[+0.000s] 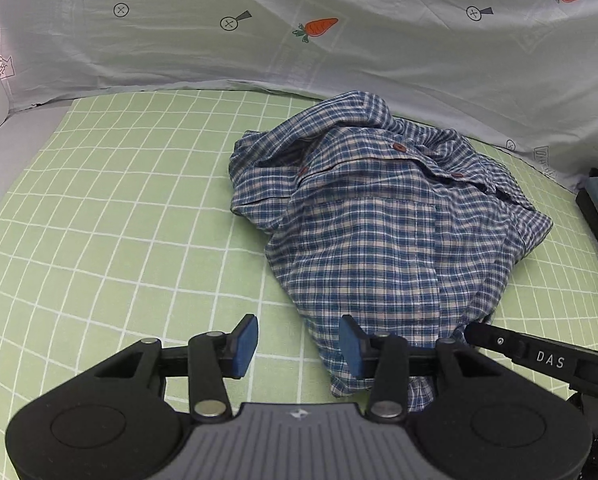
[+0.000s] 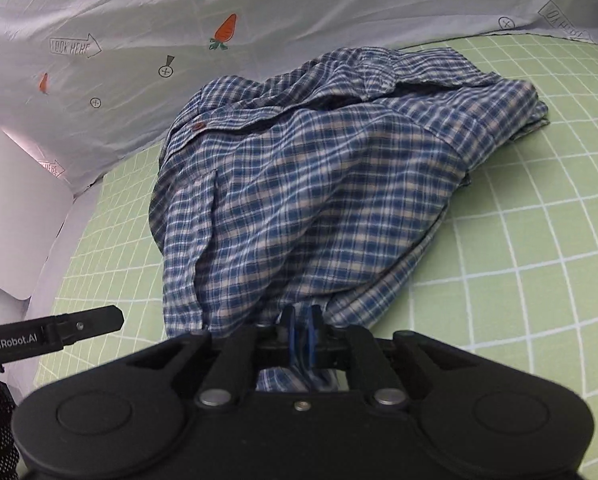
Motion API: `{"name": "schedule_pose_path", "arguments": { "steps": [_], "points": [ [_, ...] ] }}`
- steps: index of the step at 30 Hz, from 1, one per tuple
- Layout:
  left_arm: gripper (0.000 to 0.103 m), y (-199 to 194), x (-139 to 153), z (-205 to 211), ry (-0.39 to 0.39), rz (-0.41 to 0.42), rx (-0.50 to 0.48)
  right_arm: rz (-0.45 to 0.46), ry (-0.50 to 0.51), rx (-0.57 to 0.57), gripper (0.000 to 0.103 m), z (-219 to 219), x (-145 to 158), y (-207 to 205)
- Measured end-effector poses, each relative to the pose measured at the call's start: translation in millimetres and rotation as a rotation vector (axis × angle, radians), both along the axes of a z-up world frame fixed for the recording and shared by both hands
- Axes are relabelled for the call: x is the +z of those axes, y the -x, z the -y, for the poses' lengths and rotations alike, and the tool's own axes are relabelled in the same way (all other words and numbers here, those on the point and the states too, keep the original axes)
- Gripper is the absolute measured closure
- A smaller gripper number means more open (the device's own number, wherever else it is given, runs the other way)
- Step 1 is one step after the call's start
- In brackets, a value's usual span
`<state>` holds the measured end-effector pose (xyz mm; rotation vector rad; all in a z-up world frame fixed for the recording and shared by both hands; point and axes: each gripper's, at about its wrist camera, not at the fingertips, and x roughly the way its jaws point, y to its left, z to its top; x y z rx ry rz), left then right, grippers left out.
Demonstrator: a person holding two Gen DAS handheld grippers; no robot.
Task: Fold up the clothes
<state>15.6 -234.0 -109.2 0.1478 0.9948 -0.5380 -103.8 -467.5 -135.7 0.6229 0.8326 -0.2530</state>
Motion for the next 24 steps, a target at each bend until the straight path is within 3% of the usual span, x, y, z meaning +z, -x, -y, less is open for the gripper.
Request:
{"name": "schedule_pose_path", "arguments": {
  "steps": [2, 5, 10, 15, 17, 18, 19, 24],
  "points": [
    [0.051, 2.1, 0.5, 4.7, -0.003, -0.004, -0.019, 0.0, 0.034, -0.062, 0.067, 7.5, 5.5, 6.7],
    [0.046, 6.9, -10.1, 17.0, -0.006, -0.057, -0.063, -0.003, 0.041, -0.196, 0.067, 40.3, 8.2, 31.0],
    [0.043, 14.6, -36.5, 39.2, -0.009, -0.167, -0.105, -0.041, 0.045, -0.323, 0.066, 76.1, -0.5, 66.0],
    [0.044, 23.1, -62.7, 59.3, 0.003, -0.269, -0.061, -0.065, 0.039, -0.337, 0.066, 94.5, -10.0, 83.5],
    [0.059, 27.0, -70.1, 65.5, -0.001, -0.277, -0.036, -0.07, 0.044, -0.326, 0.066, 97.6, -12.4, 83.3],
    [0.087, 27.4, -71.1, 66.8, -0.003, -0.273, -0.027, -0.072, 0.047, -0.319, 0.066, 98.7, -13.3, 82.8],
    [0.096, 27.8, -72.0, 68.1, -0.006, -0.269, -0.018, -0.07, 0.052, -0.314, 0.066, 99.8, -12.9, 81.1],
    [0.098, 15.2, -47.1, 42.6, 0.001, -0.137, 0.113, -0.06, 0.081, -0.292, 0.066, 101.8, -10.0, 71.0]
  ]
}}
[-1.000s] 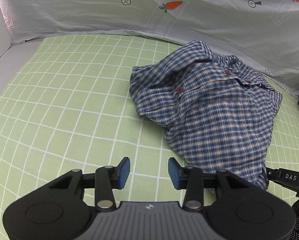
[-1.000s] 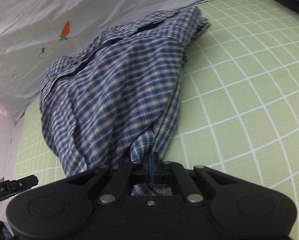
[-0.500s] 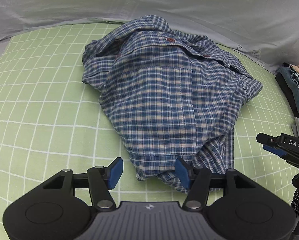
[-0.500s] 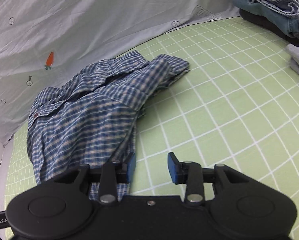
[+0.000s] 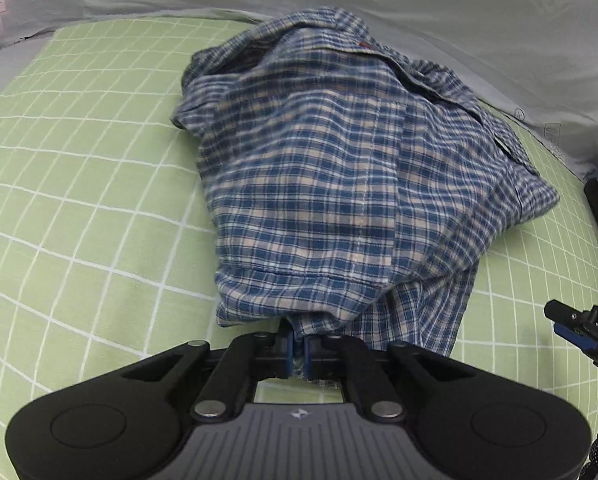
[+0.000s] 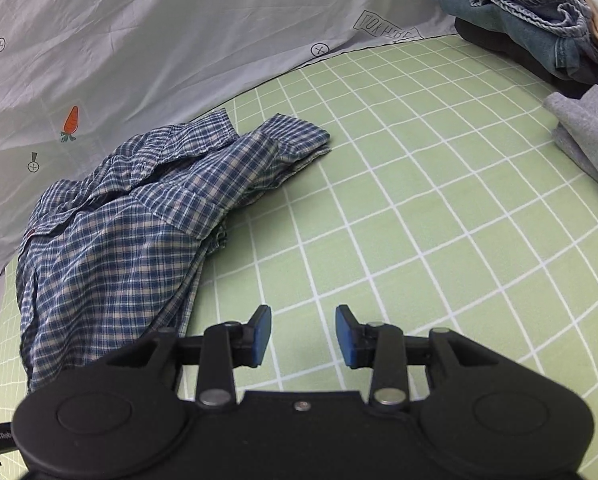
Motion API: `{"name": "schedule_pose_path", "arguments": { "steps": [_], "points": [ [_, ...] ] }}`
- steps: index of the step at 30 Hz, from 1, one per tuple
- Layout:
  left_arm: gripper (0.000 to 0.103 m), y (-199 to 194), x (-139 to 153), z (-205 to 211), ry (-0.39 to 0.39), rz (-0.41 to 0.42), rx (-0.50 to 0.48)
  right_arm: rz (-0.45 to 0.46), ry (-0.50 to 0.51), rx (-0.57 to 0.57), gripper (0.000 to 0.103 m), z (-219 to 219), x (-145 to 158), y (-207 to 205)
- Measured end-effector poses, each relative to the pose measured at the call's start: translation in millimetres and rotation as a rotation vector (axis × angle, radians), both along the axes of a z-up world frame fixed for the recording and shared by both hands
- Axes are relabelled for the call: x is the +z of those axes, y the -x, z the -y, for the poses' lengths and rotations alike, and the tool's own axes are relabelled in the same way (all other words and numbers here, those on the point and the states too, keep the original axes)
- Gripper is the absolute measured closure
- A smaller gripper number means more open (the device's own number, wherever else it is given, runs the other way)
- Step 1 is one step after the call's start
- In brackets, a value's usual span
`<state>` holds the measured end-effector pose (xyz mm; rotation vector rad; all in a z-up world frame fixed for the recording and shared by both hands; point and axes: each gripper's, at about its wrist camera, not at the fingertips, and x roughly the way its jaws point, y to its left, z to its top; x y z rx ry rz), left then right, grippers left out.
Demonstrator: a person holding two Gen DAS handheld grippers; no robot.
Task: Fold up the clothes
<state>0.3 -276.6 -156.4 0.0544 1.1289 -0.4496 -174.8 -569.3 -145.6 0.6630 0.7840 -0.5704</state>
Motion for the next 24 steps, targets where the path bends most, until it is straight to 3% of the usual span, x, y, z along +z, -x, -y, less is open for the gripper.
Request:
{"name": "schedule_pose_path", "arguments": {
  "steps": [2, 6, 10, 13, 18, 21, 24],
  "points": [
    [0.098, -15.0, 14.5, -22.1, 0.0, 0.058, 0.095, 0.0, 0.016, 0.007, 0.066, -1.4, 1.8, -5.0],
    [0.098, -52.9, 31.3, -70.7, -0.073, 0.183, 0.293, -0.029, 0.057, 0.031, 0.066, -9.1, 0.0, -17.9],
    [0.093, -76.2, 30.8, -96.5, -0.131, 0.181, 0.353, -0.043, 0.065, 0.059, 0.066, -16.1, -2.2, -31.8],
    [0.089, -75.5, 25.4, -107.2, -0.126, 0.132, 0.329, -0.001, 0.037, 0.086, 0.064, -22.3, 1.0, -41.1],
    [0.08, -51.6, 4.1, -112.5, -0.097, 0.025, 0.309, 0.145, -0.118, 0.101, 0.059, -26.7, 4.3, -52.5],
    [0.071, -37.6, -4.7, -107.7, -0.101, 0.001, 0.266, 0.158, -0.156, 0.126, 0.057, -34.0, 2.0, -61.3],
    [0.07, -28.0, -10.2, -100.7, -0.124, 0.011, 0.23, 0.179, -0.222, 0.123, 0.057, -36.2, -3.6, -66.3]
  ]
}}
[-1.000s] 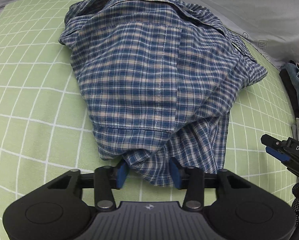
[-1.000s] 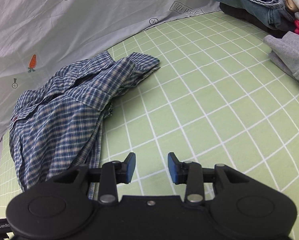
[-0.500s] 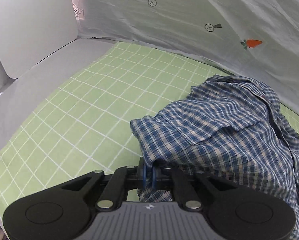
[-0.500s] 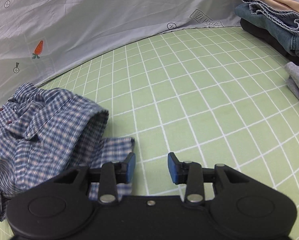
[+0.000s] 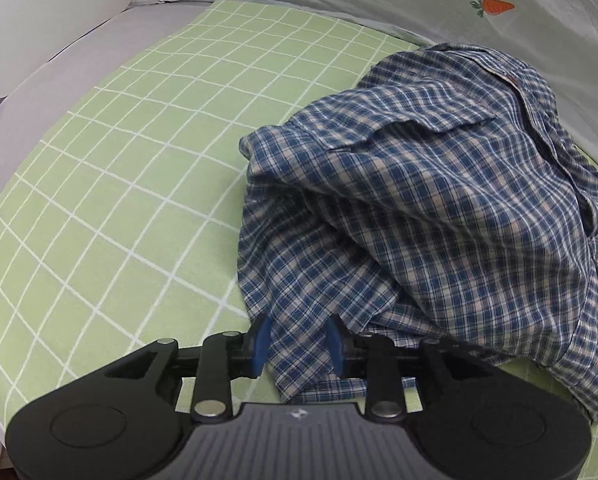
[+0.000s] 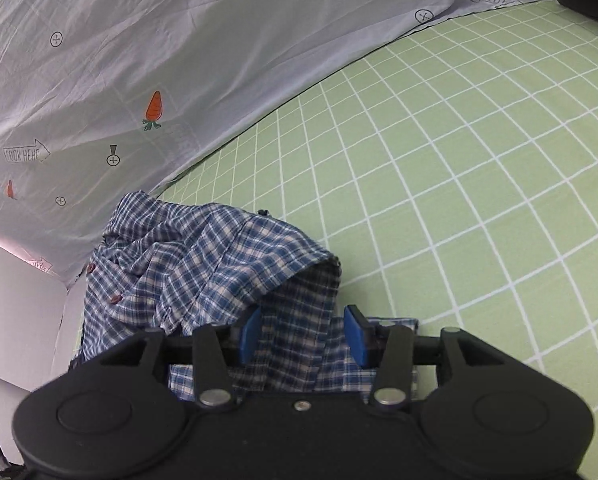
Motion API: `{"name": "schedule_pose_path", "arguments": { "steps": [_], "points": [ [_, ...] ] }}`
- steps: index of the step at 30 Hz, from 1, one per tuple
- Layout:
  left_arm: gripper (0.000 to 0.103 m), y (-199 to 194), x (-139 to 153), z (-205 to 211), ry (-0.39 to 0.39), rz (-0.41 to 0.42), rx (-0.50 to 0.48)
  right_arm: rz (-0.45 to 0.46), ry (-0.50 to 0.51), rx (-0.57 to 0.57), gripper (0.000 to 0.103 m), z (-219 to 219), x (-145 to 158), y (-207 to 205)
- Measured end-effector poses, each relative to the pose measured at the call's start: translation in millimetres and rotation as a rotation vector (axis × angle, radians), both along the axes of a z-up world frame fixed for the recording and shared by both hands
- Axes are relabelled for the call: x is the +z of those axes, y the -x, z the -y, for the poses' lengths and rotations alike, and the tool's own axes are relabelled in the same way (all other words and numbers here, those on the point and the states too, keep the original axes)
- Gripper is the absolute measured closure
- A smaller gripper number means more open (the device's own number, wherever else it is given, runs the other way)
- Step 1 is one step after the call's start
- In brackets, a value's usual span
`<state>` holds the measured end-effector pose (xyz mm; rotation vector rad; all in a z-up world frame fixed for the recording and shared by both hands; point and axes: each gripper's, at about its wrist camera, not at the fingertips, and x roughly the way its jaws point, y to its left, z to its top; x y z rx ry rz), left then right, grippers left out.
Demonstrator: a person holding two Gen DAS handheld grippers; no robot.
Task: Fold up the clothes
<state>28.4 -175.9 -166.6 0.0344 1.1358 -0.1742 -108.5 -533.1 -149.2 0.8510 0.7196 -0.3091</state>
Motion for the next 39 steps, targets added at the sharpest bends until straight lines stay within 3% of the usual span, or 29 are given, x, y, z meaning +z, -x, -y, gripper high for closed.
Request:
{"name": "schedule_pose_path", "arguments": {
  "steps": [4, 5, 6, 8, 9, 13, 18, 24, 27, 28, 29, 30, 32, 34, 36, 39],
  "points": [
    [0.073, 2.8, -2.3, 2.8, -0.006, 0.036, -0.008, -0.001, -0.023, -0.003, 0.056, -6.2, -1.9, -6.1],
    [0.077, 3.2, -1.9, 3.3, -0.012, 0.041, -0.008, -0.02, -0.01, 0.015, 0.056, -10.5, -3.7, -11.4],
    [0.089, 2.3, -0.6, 1.5, -0.023, 0.048, -0.008, -0.021, -0.02, 0.024, 0.06, -12.2, -6.3, -14.3],
    [0.096, -1.0, 2.0, -4.9, 0.002, 0.042, -0.012, -0.022, -0.039, 0.042, 0.095, -15.8, -11.5, -20.2],
    [0.1, -2.0, 3.8, -8.8, 0.016, 0.038, -0.009, -0.015, -0.05, 0.037, 0.099, -17.9, -11.5, -21.7],
    [0.101, -5.9, 18.5, -27.7, 0.043, 0.059, -0.008, 0.052, 0.033, 0.008, 0.103, -29.2, 10.0, -23.6],
    [0.101, -29.8, 45.6, -57.6, 0.069, 0.117, 0.05, 0.114, 0.056, -0.041, 0.103, -32.2, 37.1, -41.2],
    [0.101, -76.4, 59.0, -99.9, 0.029, 0.18, 0.114, 0.182, 0.193, -0.022, 0.103, -29.2, 81.0, -80.5],
    [0.101, -86.7, 54.2, -112.0, 0.03, 0.155, 0.122, 0.123, 0.24, 0.013, 0.096, -35.4, 81.9, -82.5],
    [0.099, -88.5, 52.6, -115.4, 0.032, 0.145, 0.124, 0.096, 0.247, 0.025, 0.086, -38.9, 78.1, -77.9],
    [0.096, -90.2, 51.0, -118.7, 0.034, 0.135, 0.127, 0.068, 0.254, 0.037, 0.066, -42.4, 74.4, -73.4],
    [0.095, -86.2, 50.5, -119.7, 0.035, 0.133, 0.128, 0.042, 0.252, 0.047, 0.058, -51.1, 69.7, -68.4],
    [0.089, -77.0, 48.9, -118.9, 0.051, 0.117, 0.133, 0.0, 0.229, 0.067, 0.056, -63.9, 58.4, -54.5],
    [0.075, -64.8, 47.5, -119.4, 0.101, 0.085, 0.161, -0.042, 0.19, 0.086, 0.055, -73.4, 45.6, -39.5],
    [0.072, -49.8, 47.6, -115.6, 0.158, 0.05, 0.179, -0.061, 0.122, 0.1, 0.055, -79.2, 32.9, -27.4],
    [0.062, -30.8, 50.8, -97.9, 0.205, 0.02, 0.12, -0.079, 0.074, 0.128, 0.053, -83.9, 19.2, -24.3]
  ]
}}
